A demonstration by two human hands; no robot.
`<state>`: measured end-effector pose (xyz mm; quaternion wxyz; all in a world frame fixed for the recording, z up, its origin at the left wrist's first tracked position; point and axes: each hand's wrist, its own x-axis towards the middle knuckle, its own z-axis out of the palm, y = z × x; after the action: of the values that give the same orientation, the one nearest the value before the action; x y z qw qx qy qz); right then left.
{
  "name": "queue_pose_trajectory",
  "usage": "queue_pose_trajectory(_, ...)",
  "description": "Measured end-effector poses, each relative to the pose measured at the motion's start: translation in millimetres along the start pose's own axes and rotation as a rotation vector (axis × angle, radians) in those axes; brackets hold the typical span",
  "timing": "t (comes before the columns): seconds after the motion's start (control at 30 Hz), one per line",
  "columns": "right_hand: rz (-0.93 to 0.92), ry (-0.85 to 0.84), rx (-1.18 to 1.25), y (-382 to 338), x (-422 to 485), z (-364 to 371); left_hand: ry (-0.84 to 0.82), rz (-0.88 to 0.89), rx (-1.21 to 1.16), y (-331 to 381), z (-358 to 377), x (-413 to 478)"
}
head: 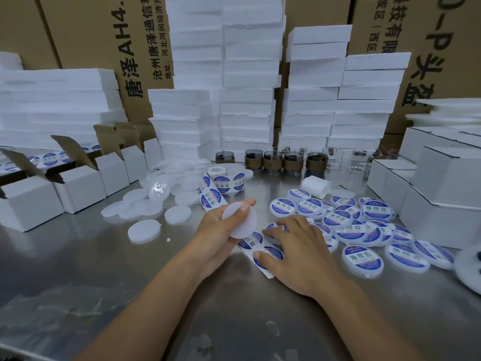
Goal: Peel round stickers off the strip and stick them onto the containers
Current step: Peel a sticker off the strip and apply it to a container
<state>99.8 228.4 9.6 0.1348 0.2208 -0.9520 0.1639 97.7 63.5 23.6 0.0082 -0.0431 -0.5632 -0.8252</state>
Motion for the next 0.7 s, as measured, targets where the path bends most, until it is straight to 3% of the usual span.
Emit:
queue_pose_trajectory(0.23, 0.016, 0.117, 0.018, -0.6, 0.4, -3.7, -0.011, 0.001, -0.003, -0.7, -0.8, 1.0)
queue_pose_trajectory(0.5, 0.032, -0.052, -0.038, -1.0, 0.3, -0.2, 0.001, 0.016, -0.008, 1.0, -0.6, 0.7)
queue_pose_trajectory(0.7, 0.005, 0.052, 0.025, -2.5, 1.6, -0.6, 0.018, 0.025, -0.043, 0.5, -0.8, 1.8)
